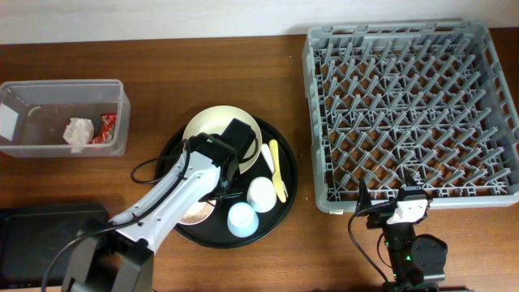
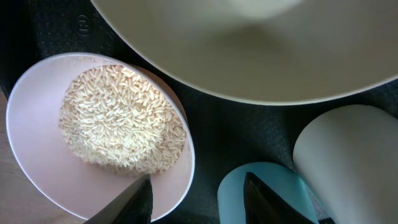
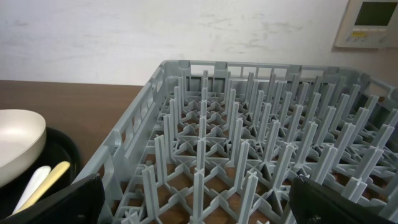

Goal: Sort waste into correct bins and load items into the dishwasher rack
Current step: 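Grasp the rim of the pink rice bowl with the left gripper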

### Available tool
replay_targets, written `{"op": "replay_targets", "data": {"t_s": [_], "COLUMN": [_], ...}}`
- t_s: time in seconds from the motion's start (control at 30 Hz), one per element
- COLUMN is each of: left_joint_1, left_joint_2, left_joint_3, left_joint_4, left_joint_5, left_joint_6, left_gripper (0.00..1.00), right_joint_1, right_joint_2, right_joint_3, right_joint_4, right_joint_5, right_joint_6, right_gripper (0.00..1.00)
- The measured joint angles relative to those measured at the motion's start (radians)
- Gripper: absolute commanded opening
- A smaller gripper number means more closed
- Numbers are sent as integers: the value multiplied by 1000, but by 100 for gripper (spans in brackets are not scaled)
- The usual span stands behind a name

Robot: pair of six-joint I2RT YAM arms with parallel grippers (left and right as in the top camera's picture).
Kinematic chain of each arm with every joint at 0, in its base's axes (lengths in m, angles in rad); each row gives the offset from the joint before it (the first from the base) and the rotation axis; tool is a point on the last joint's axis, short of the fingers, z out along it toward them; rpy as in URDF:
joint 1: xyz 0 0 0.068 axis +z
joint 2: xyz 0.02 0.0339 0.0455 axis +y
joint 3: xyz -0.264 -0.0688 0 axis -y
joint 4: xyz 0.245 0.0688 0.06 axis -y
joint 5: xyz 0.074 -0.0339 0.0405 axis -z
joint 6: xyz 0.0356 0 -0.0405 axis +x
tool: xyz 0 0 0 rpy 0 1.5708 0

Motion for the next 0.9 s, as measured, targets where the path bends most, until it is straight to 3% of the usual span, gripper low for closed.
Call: {"op": "replay_targets", "data": {"t_s": [0.23, 0.9], "left_joint_1": [57, 57], "left_joint_2": [1, 14], "left_joint_3": [0, -114], "left_joint_4": [-2, 136], "left_joint_5": [88, 53], "left_joint_6": [53, 54], "left_gripper": [46, 37], "right_joint_1": [0, 0], "right_joint_2": [0, 0], "right_joint_3": [0, 0], "right_joint_4": [0, 0], "right_joint_5": [0, 0], "right_joint_6": [0, 0], "right_gripper": [98, 98]}}
